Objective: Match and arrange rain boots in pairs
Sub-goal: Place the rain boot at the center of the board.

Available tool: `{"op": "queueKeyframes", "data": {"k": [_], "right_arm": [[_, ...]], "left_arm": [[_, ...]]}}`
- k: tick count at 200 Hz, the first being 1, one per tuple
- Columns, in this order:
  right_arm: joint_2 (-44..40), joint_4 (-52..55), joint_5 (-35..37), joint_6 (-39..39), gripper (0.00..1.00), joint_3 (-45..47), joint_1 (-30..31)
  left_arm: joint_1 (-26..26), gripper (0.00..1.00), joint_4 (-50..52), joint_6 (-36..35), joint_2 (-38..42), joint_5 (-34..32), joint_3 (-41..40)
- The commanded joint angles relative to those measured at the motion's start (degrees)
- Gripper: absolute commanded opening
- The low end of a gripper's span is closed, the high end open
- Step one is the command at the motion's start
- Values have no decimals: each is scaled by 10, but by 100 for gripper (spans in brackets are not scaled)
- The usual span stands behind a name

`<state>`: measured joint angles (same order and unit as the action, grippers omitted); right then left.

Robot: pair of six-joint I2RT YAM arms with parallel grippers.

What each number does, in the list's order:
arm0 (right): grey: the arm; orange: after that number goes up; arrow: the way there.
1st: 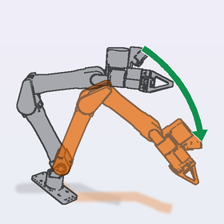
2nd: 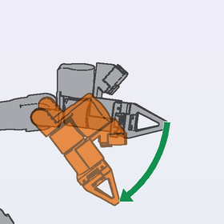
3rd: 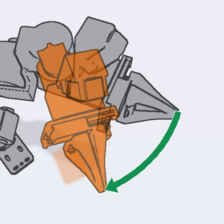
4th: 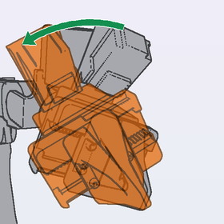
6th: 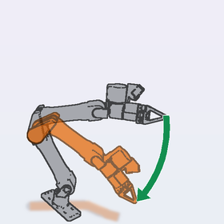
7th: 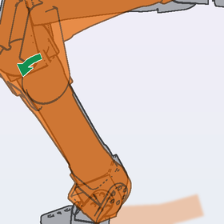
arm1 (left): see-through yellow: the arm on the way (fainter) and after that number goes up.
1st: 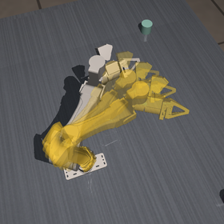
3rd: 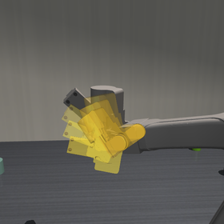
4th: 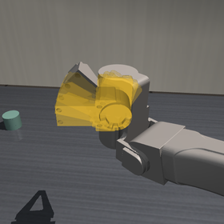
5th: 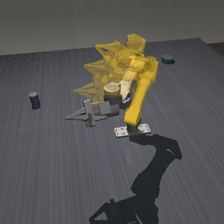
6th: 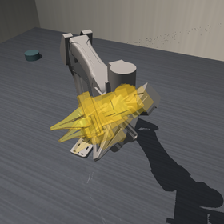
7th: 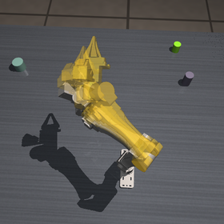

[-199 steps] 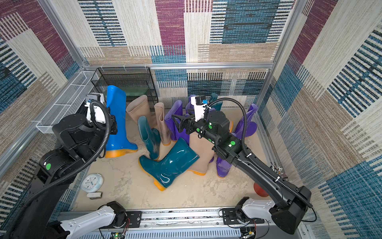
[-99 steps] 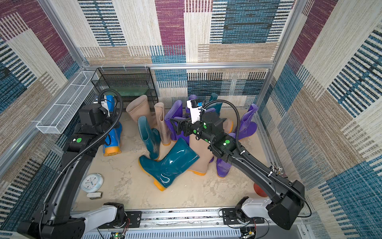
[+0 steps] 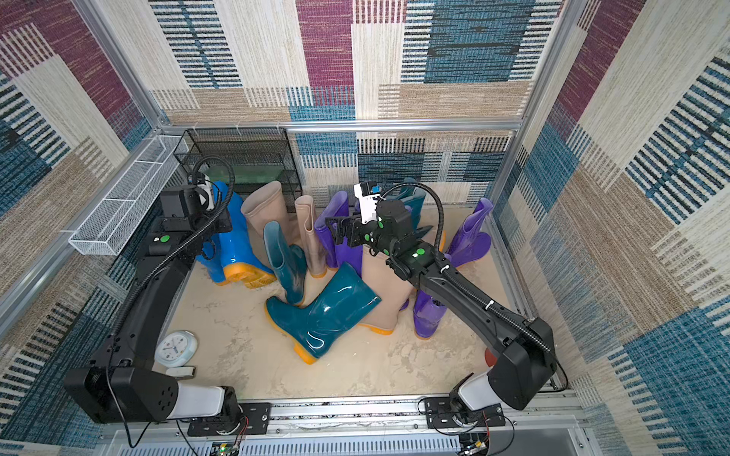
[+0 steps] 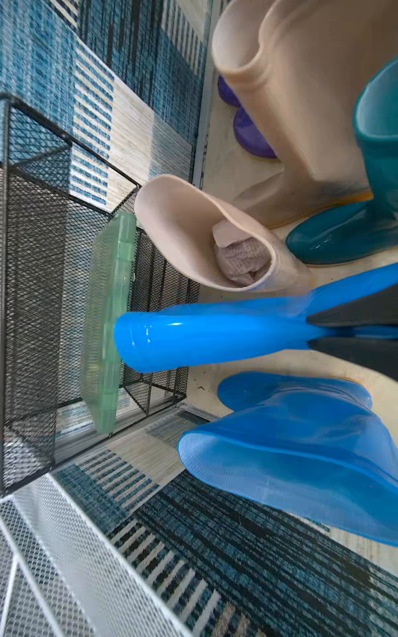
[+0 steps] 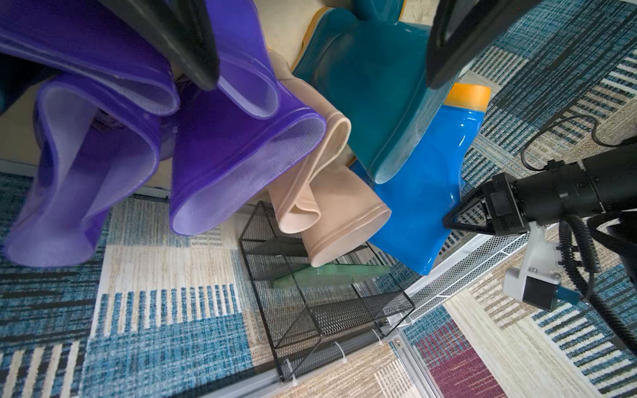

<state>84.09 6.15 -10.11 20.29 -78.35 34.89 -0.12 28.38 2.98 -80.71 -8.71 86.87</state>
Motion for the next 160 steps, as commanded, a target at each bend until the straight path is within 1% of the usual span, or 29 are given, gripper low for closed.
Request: {"op": "queueKeyframes", "data": {"k": [1, 17, 39, 51, 64, 83, 105, 127, 149, 150, 154, 160], "right_arm": [[1, 7, -11, 6, 97, 0, -13], [2, -3, -15, 7, 97, 7, -24], [12, -12, -22, 5, 97, 5, -30], [20, -9, -23, 5, 97, -2, -31], [29, -1, -35, 6, 98, -12, -34], [34, -2, -52, 6, 99, -8, -33], [24, 0, -59, 6, 99, 0, -28], [5, 6, -57, 5, 98, 11, -14], [-15, 11, -48, 5, 98, 26, 2], [-16, 11, -48, 5, 97, 26, 2], [-19, 12, -45, 5, 97, 30, 4], [-25, 13, -44, 6, 97, 33, 7]], "left_arm": [[-1, 0, -64, 4, -4, 7, 17], [-1, 0, -74, -7, -19, 12, 33], [-2, 0, -72, -33, -58, 18, 76], [-4, 0, -98, -41, -65, 25, 69], [-6, 0, -144, -44, -59, 24, 30], [-8, 0, -207, -34, -31, 36, -57], [-8, 0, -249, 4, 16, 25, -161], [-7, 0, -244, 25, 73, 21, -235], [-7, 0, -203, 42, 133, 16, -271], [-7, 0, -200, 43, 135, 16, -272], [-7, 8, -191, 46, 147, 16, -275], [-7, 16, -176, 47, 165, 17, -281]]}}
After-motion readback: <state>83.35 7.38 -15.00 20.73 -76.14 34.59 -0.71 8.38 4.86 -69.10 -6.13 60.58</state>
